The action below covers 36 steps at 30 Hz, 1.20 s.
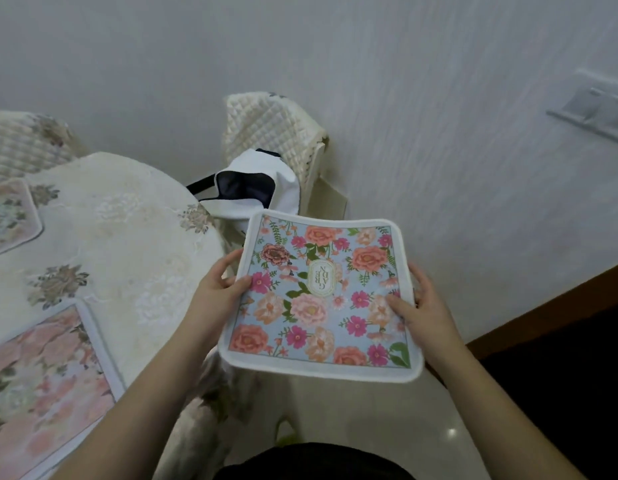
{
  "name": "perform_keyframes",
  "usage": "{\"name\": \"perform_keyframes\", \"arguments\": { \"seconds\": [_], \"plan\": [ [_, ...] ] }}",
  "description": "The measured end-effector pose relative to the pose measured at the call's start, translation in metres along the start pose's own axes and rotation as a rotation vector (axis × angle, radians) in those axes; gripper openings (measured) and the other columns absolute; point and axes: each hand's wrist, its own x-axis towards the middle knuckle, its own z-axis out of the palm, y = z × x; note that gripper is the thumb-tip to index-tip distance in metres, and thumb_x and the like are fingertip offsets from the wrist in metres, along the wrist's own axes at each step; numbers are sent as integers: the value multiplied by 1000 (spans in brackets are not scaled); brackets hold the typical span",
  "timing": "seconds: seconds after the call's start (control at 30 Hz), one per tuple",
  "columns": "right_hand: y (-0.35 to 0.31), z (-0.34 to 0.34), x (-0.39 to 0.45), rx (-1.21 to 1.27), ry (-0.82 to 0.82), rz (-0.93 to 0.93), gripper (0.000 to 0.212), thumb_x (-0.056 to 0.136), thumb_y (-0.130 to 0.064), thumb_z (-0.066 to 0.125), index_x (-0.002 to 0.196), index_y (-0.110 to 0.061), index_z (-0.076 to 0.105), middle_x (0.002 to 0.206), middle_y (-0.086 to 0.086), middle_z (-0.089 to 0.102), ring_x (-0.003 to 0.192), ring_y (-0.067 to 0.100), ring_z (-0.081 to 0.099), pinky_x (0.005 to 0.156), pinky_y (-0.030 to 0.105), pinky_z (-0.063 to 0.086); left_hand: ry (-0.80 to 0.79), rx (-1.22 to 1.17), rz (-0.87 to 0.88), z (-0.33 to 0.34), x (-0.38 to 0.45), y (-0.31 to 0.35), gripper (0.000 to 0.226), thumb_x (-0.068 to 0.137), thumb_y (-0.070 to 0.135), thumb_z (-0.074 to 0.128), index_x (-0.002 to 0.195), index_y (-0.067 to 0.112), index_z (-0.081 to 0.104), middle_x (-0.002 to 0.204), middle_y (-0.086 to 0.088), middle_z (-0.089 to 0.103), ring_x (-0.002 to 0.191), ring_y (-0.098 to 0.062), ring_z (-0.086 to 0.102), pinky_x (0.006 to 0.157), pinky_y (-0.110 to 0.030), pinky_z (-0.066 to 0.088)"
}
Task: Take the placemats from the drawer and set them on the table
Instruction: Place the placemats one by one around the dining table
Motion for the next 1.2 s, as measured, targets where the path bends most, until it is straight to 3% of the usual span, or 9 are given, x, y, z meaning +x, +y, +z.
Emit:
{"name": "perform_keyframes", "arguments": {
  "seconds": [0.2, 0.53, 0.83, 1.0, 1.2],
  "plan": [
    [-29, 44, 44, -36, -69, -42, 50, 91, -11, 66, 106, -55, 49, 100, 3, 74, 81, 24, 75, 61, 38, 61, 62, 20, 24, -32, 43, 10, 45, 98, 21, 62, 137, 38, 50, 84, -4, 77, 77, -27, 76, 72, -49, 62],
    [-42, 92, 128, -38, -184, -5, 63, 89, -11, 69, 139, -36, 39, 111, 9, 71, 87, 29, 74, 73, 53, 60, 208, 12, -4, -69, 87, 20, 47, 98, 22, 61, 140, 40, 47, 86, -1, 78, 76, -23, 76, 66, -44, 63],
    [-59, 127, 233, -88, -393, -74, 58, 88, -7, 68, 136, -31, 45, 110, 4, 71, 89, 22, 74, 69, 41, 61, 423, -38, -33, -73, 131, 32, 49, 98, 22, 62, 141, 39, 46, 89, -5, 78, 78, -23, 76, 70, -46, 63],
    [-87, 144, 299, -137, -548, -84, 59, 88, -10, 70, 135, -35, 44, 109, -1, 71, 86, 16, 74, 63, 31, 60, 569, -134, -77, -62, 150, 36, 52, 98, 24, 62, 144, 40, 43, 97, -7, 77, 84, -26, 76, 78, -54, 61],
    [-101, 177, 348, -251, -708, -132, 64, 89, -14, 69, 140, -40, 39, 114, -4, 69, 92, 14, 72, 76, 43, 61, 740, -211, -108, -59, 154, 35, 56, 95, 25, 66, 146, 36, 42, 97, -8, 77, 83, -26, 76, 76, -52, 61]
  ]
}}
